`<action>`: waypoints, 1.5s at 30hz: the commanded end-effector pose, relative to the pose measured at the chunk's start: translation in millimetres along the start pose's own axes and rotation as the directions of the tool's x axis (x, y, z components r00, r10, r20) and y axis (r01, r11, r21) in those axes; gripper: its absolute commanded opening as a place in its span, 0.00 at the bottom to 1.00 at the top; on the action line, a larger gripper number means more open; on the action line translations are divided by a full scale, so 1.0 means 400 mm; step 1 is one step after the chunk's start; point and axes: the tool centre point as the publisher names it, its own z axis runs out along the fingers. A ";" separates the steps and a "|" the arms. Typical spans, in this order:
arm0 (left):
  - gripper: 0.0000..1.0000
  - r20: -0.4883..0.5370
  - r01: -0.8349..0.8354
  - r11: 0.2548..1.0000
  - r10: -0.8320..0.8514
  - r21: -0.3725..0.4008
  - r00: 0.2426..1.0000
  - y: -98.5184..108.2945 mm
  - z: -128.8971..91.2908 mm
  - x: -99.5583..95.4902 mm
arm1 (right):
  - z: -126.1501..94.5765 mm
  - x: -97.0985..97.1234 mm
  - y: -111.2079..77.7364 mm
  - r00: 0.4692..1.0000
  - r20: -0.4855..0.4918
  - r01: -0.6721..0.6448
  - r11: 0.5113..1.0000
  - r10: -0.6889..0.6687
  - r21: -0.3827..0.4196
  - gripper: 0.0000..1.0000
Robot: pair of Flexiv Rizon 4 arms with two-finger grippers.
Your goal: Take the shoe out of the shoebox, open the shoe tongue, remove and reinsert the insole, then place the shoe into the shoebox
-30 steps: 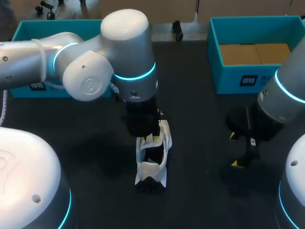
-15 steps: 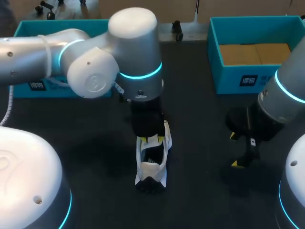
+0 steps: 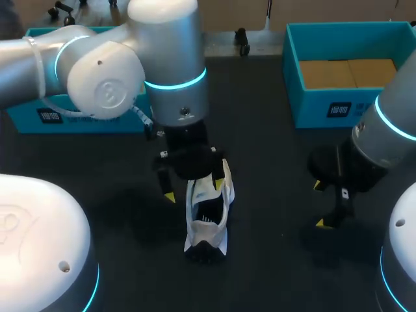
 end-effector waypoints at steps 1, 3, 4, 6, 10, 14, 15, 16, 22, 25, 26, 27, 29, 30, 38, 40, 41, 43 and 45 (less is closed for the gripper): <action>1.00 0.006 0.098 0.991 -0.098 -0.093 0.995 -0.028 -0.004 0.003 | 0.002 0.003 -0.001 1.000 0.003 0.001 1.000 -0.001 -0.001 1.00; 1.00 0.006 0.098 0.991 -0.098 -0.093 0.995 -0.028 -0.004 0.003 | 0.002 0.003 -0.001 1.000 0.003 0.001 1.000 -0.001 -0.001 1.00; 1.00 0.006 0.098 0.991 -0.098 -0.093 0.995 -0.028 -0.004 0.003 | 0.002 0.003 -0.001 1.000 0.003 0.001 1.000 -0.001 -0.001 1.00; 1.00 0.006 0.098 0.991 -0.098 -0.093 0.995 -0.028 -0.004 0.003 | 0.002 0.003 -0.001 1.000 0.003 0.001 1.000 -0.001 -0.001 1.00; 1.00 -0.001 0.150 0.987 -0.151 -0.061 0.989 -0.026 -0.002 -0.002 | 0.002 0.003 -0.001 1.000 0.003 0.001 1.000 -0.001 -0.001 1.00; 1.00 -0.014 0.327 0.944 -0.327 0.032 0.945 -0.029 0.006 -0.003 | 0.002 0.003 -0.001 1.000 0.003 0.001 1.000 -0.001 -0.001 1.00; 1.00 -0.023 0.360 0.932 -0.359 0.048 0.933 -0.034 0.008 0.000 | 0.002 0.003 -0.001 1.000 0.003 0.001 1.000 -0.001 -0.001 1.00; 1.00 -0.033 0.413 0.909 -0.412 0.061 0.911 -0.037 0.009 0.004 | 0.002 0.003 -0.001 1.000 0.003 0.001 1.000 -0.001 -0.001 1.00; 1.00 -0.012 0.596 0.801 -0.596 0.051 0.803 -0.071 0.017 0.028 | 0.002 0.003 -0.001 1.000 0.003 0.001 1.000 -0.001 -0.001 1.00; 1.00 0.008 0.652 0.757 -0.653 0.046 0.758 -0.091 0.026 0.038 | 0.002 0.003 -0.001 1.000 0.003 0.001 1.000 -0.001 -0.001 1.00; 1.00 0.020 0.669 0.742 -0.670 0.043 0.742 -0.097 0.028 0.042 | 0.002 0.003 -0.001 1.000 0.003 0.001 1.000 -0.001 -0.001 1.00; 1.00 0.042 0.689 0.724 -0.690 0.031 0.723 -0.102 0.032 0.043 | 0.002 0.003 -0.001 1.000 0.003 0.001 1.000 -0.001 -0.001 1.00; 1.00 0.050 0.705 0.709 -0.705 0.020 0.707 -0.112 0.040 0.045 | 0.002 0.003 -0.001 1.000 0.003 0.001 1.000 -0.001 -0.001 1.00; 1.00 0.059 0.719 0.695 -0.719 0.016 0.693 -0.115 0.044 0.046 | 0.002 0.003 -0.001 1.000 0.003 0.001 1.000 -0.001 -0.001 1.00; 1.00 0.104 0.750 0.662 -0.747 0.010 0.657 -0.126 0.074 0.054 | 0.002 0.003 -0.001 1.000 0.003 0.001 1.000 -0.001 -0.001 1.00; 1.00 0.112 0.755 0.655 -0.751 0.009 0.650 -0.127 0.085 0.056 | 0.002 0.003 -0.001 1.000 0.003 0.001 1.000 -0.001 -0.001 1.00; 1.00 0.119 0.763 0.646 -0.758 0.009 0.641 -0.127 0.091 0.056 | 0.002 0.003 -0.001 1.000 0.003 0.001 1.000 -0.001 -0.001 1.00; 1.00 0.132 0.781 0.625 -0.774 0.001 0.619 -0.124 0.104 0.052 | 0.002 0.003 -0.001 1.000 0.003 0.001 1.000 -0.001 -0.001 1.00; 1.00 0.114 0.786 0.618 -0.780 -0.006 0.615 -0.121 0.119 0.044 | 0.002 0.003 -0.001 1.000 0.003 0.001 1.000 -0.001 -0.001 1.00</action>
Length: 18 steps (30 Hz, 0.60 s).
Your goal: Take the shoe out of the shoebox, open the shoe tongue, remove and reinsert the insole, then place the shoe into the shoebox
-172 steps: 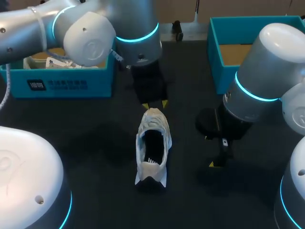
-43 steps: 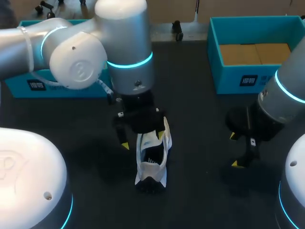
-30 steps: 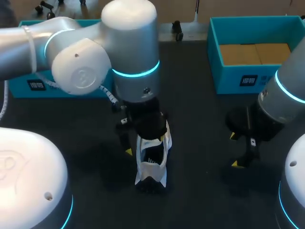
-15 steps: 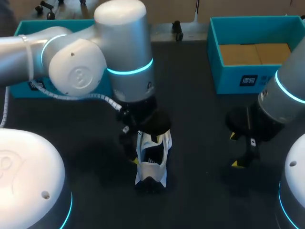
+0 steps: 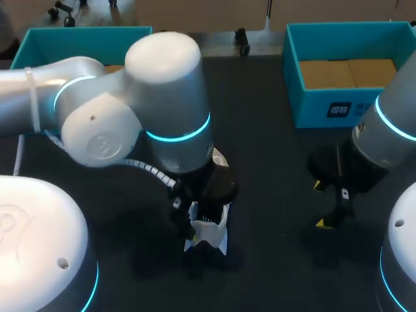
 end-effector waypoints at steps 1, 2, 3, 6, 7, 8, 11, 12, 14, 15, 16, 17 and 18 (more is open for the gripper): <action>1.00 0.007 0.010 1.000 -0.010 -0.001 1.000 -0.004 0.039 0.001 | 0.002 0.002 0.000 1.000 0.002 0.001 1.000 -0.001 0.000 1.00; 1.00 -0.003 0.011 1.000 -0.011 -0.002 1.000 -0.005 0.045 -0.001 | 0.002 0.002 0.000 1.000 0.002 0.001 1.000 -0.001 0.000 1.00; 1.00 -0.009 0.013 1.000 -0.013 -0.001 1.000 -0.006 0.050 -0.002 | 0.002 0.002 0.000 1.000 0.002 0.001 1.000 -0.001 0.000 1.00; 1.00 -0.023 0.028 1.000 -0.028 0.002 0.999 -0.012 0.064 0.002 | 0.002 0.002 0.000 1.000 0.002 0.001 1.000 -0.001 0.000 1.00; 1.00 -0.019 0.041 0.999 -0.041 0.000 0.999 -0.014 0.068 0.005 | 0.002 0.002 0.000 1.000 0.002 0.001 1.000 -0.001 0.000 1.00; 1.00 -0.017 0.045 0.999 -0.045 0.001 0.999 -0.015 0.073 0.008 | 0.002 0.002 0.000 1.000 0.002 0.001 1.000 -0.001 0.000 1.00; 1.00 -0.015 0.063 0.998 -0.063 0.000 0.998 -0.016 0.087 0.016 | 0.002 0.002 0.000 1.000 0.002 0.001 1.000 -0.001 0.000 1.00; 1.00 -0.014 0.066 0.998 -0.066 -0.001 0.998 -0.017 0.091 0.017 | 0.002 0.002 0.000 1.000 0.002 0.001 1.000 -0.001 0.000 1.00; 1.00 -0.015 0.067 0.998 -0.067 -0.003 0.998 -0.020 0.100 0.020 | 0.002 0.002 0.000 1.000 0.002 0.001 1.000 -0.001 0.000 1.00; 1.00 -0.016 0.068 0.998 -0.068 -0.005 0.998 -0.022 0.106 0.021 | 0.002 0.002 0.000 1.000 0.002 0.001 1.000 -0.001 0.000 1.00; 1.00 -0.014 0.073 0.997 -0.073 -0.014 0.997 -0.024 0.112 0.022 | 0.002 0.002 0.000 1.000 0.002 0.001 1.000 -0.001 0.000 1.00; 1.00 -0.008 0.083 0.996 -0.084 -0.019 0.996 -0.026 0.119 0.023 | 0.002 0.002 0.000 1.000 0.002 0.001 1.000 -0.001 0.000 1.00; 1.00 -0.005 0.091 0.996 -0.091 -0.021 0.996 -0.027 0.126 0.024 | 0.002 0.002 0.000 1.000 0.002 0.001 1.000 -0.001 0.000 1.00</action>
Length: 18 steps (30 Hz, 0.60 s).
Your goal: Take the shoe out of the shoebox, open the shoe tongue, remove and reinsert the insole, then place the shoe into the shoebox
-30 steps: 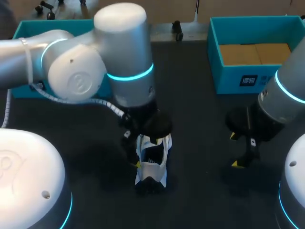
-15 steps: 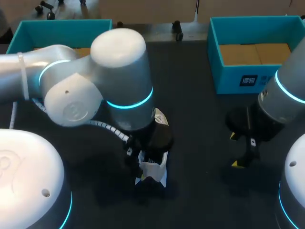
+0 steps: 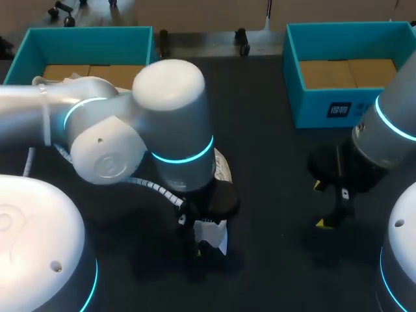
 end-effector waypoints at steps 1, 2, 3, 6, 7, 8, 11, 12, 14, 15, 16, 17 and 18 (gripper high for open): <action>1.00 0.010 0.020 1.000 -0.020 -0.014 1.000 -0.019 0.041 0.000 | 0.002 0.002 0.000 1.000 0.002 0.001 1.000 -0.001 0.000 1.00; 1.00 0.010 0.024 1.000 -0.024 -0.016 1.000 -0.020 0.047 0.000 | 0.002 0.002 0.000 1.000 0.002 0.001 1.000 -0.001 0.000 1.00; 1.00 0.011 0.030 0.999 -0.030 -0.016 0.999 -0.019 0.053 0.001 | 0.002 0.002 0.000 1.000 0.002 0.001 1.000 -0.001 0.000 1.00; 1.00 0.010 0.042 0.999 -0.042 -0.015 0.999 -0.017 0.067 0.002 | 0.002 0.002 0.000 1.000 0.002 0.001 1.000 -0.001 0.000 1.00; 1.00 0.010 0.046 0.999 -0.046 -0.014 0.999 -0.016 0.071 0.003 | 0.002 0.002 0.000 1.000 0.002 0.001 1.000 -0.001 0.000 1.00; 1.00 0.012 0.053 0.999 -0.053 -0.012 0.999 -0.015 0.074 0.003 | 0.002 0.002 0.000 1.000 0.002 0.001 1.000 -0.001 0.000 1.00; 1.00 0.017 0.062 0.998 -0.062 -0.009 0.998 -0.013 0.080 0.006 | 0.002 0.002 0.000 1.000 0.002 0.001 1.000 -0.001 0.000 1.00; 1.00 0.025 0.069 0.998 -0.069 -0.011 0.997 -0.013 0.082 0.007 | 0.002 0.002 0.000 1.000 0.002 0.001 1.000 -0.001 0.000 1.00; 1.00 0.034 0.077 0.997 -0.076 -0.013 0.997 -0.013 0.088 0.009 | 0.002 0.002 0.000 1.000 0.002 0.001 1.000 -0.001 0.000 1.00; 0.98 0.040 0.084 0.996 -0.083 -0.016 0.996 -0.013 0.090 0.009 | 0.002 0.002 0.000 1.000 0.002 0.001 1.000 -0.001 0.000 1.00; 0.95 0.043 0.088 0.996 -0.087 -0.016 0.995 -0.013 0.093 0.009 | 0.002 0.002 0.000 1.000 0.002 0.001 1.000 -0.001 0.000 1.00; 0.94 0.043 0.088 0.996 -0.087 -0.017 0.995 -0.013 0.095 0.009 | 0.002 0.002 0.000 1.000 0.002 0.001 1.000 -0.001 0.000 1.00; 0.91 0.042 0.088 0.996 -0.088 -0.019 0.995 -0.013 0.098 0.009 | 0.002 0.002 0.000 1.000 0.002 0.001 1.000 -0.001 0.000 1.00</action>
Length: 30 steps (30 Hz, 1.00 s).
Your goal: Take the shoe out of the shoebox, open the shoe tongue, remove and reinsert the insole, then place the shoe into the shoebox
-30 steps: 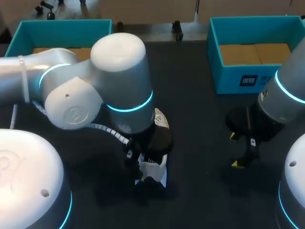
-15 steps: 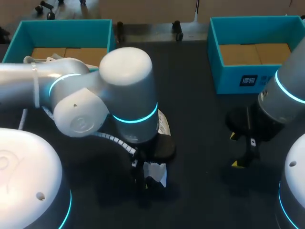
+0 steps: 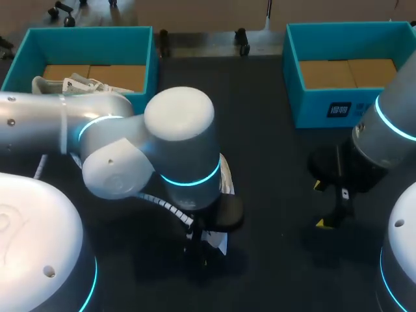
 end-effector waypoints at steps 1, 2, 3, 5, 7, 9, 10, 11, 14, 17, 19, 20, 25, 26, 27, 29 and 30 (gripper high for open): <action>0.87 0.006 0.003 1.000 -0.003 -0.005 1.000 -0.004 0.016 0.006 | 0.002 0.002 0.000 1.000 0.002 0.001 1.000 -0.001 0.000 1.00; 0.85 0.008 0.005 1.000 -0.005 -0.006 1.000 -0.004 0.018 0.006 | 0.002 0.002 0.000 1.000 0.002 0.001 1.000 -0.001 0.000 1.00; 0.84 0.008 0.007 1.000 -0.006 -0.007 1.000 -0.004 0.019 0.005 | 0.002 0.002 0.000 1.000 0.002 0.001 1.000 -0.001 0.000 1.00; 0.80 0.009 0.012 1.000 -0.012 -0.008 1.000 -0.003 0.021 0.005 | 0.002 0.002 0.000 1.000 0.002 0.001 1.000 -0.001 0.000 1.00; 0.75 0.010 0.016 1.000 -0.016 -0.009 1.000 -0.003 0.024 0.005 | 0.002 0.002 0.000 1.000 0.002 0.001 1.000 -0.001 0.000 1.00; 0.70 0.009 0.019 1.000 -0.019 -0.012 1.000 -0.002 0.028 0.004 | 0.002 0.002 0.000 1.000 0.002 0.001 1.000 -0.001 0.000 1.00; 0.70 0.008 0.021 1.000 -0.021 -0.014 1.000 -0.002 0.031 0.003 | 0.002 0.002 0.000 1.000 0.002 0.001 1.000 -0.001 0.000 1.00; 0.68 0.005 0.024 1.000 -0.023 -0.016 1.000 -0.002 0.033 0.002 | 0.002 0.002 0.000 1.000 0.002 0.001 1.000 -0.001 0.000 1.00; 0.33 -0.008 0.029 0.999 -0.029 -0.020 1.000 -0.002 0.041 -0.005 | 0.002 0.002 0.000 1.000 0.002 0.001 1.000 -0.001 0.000 1.00; 0.00 -0.016 0.031 0.999 -0.032 -0.021 0.999 -0.002 0.046 -0.009 | 0.002 0.002 0.000 1.000 0.002 0.001 1.000 -0.001 0.000 1.00; 0.00 -0.017 0.031 0.999 -0.032 -0.021 0.999 -0.002 0.046 -0.010 | 0.002 0.002 0.000 1.000 0.002 0.001 1.000 -0.001 0.000 1.00; 0.00 -0.018 0.031 0.999 -0.032 -0.021 0.999 -0.002 0.047 -0.011 | 0.002 0.002 0.000 1.000 0.002 0.001 1.000 -0.001 0.000 1.00; 0.00 -0.021 0.033 0.999 -0.033 -0.023 0.999 0.000 0.045 -0.015 | 0.002 0.002 0.000 1.000 0.002 0.001 1.000 -0.001 0.000 1.00; 0.00 -0.021 0.034 0.999 -0.034 -0.021 0.999 0.002 0.042 -0.017 | 0.002 0.002 0.000 1.000 0.002 0.001 1.000 -0.001 0.000 1.00; 0.00 -0.020 0.035 0.999 -0.035 -0.020 0.999 0.004 0.039 -0.018 | 0.002 0.002 0.000 1.000 0.002 0.001 1.000 -0.001 0.000 1.00; 0.00 -0.015 0.040 0.999 -0.040 -0.013 0.999 0.007 0.029 -0.023 | 0.002 0.002 0.000 1.000 0.002 0.001 1.000 -0.001 0.000 1.00; 0.00 -0.013 0.041 0.999 -0.041 -0.010 0.999 0.010 0.022 -0.026 | 0.002 0.002 0.000 1.000 0.002 0.001 1.000 -0.001 0.000 1.00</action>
